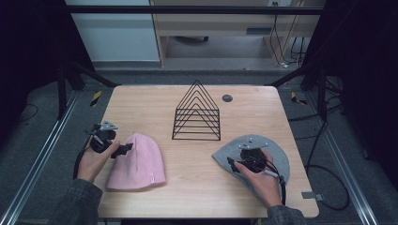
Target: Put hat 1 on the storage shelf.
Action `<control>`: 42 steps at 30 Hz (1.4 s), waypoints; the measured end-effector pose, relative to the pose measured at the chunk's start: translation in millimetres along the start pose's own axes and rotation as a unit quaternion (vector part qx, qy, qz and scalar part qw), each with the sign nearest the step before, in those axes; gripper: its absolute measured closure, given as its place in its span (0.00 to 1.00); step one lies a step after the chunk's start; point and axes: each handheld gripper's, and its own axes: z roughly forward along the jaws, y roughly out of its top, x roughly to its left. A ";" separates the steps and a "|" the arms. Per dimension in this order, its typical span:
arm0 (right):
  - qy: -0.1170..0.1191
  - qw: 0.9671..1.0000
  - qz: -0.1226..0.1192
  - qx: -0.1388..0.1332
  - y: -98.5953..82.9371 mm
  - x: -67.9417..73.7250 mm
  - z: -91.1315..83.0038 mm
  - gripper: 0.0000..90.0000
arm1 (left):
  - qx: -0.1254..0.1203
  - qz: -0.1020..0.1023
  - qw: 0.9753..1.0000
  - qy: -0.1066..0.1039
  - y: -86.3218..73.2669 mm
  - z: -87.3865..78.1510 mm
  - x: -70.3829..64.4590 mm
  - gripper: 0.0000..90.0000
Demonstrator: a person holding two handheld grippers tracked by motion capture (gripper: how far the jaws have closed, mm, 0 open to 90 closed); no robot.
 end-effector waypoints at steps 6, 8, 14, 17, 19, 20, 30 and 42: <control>-0.003 1.000 0.010 -0.004 -4.0 -7.2 -3.8 0.41 | 0.008 -0.008 1.000 -0.009 -1.2 1.1 0.4 0.17; -0.004 1.000 0.011 -0.001 -5.0 -8.1 -3.8 0.42 | 0.010 -0.004 1.000 -0.014 -0.1 0.2 -0.8 0.19; -0.004 1.000 0.014 -0.002 -4.5 -7.7 -4.1 0.43 | 0.000 0.002 1.000 -0.018 4.5 -7.7 -2.3 0.27; -0.003 1.000 0.011 0.002 -4.8 -7.2 -3.0 0.44 | 0.002 0.002 1.000 -0.020 4.4 -7.1 -0.2 0.31; -0.003 1.000 0.009 0.005 -5.1 -6.8 -1.2 0.45 | 0.006 -0.001 1.000 -0.021 2.0 -1.1 1.6 0.33; -0.003 1.000 0.009 0.006 -5.3 -6.5 -0.2 0.45 | 0.009 -0.002 1.000 -0.022 0.6 2.9 2.2 0.33; 0.007 1.000 0.002 0.022 -6.7 -2.1 6.0 0.44 | 0.014 -0.009 0.999 -0.044 8.0 28.1 -4.5 0.29; 0.011 1.000 -0.003 0.024 -6.7 -0.6 8.7 0.43 | 0.055 -0.015 0.996 -0.069 3.7 41.8 -8.3 0.56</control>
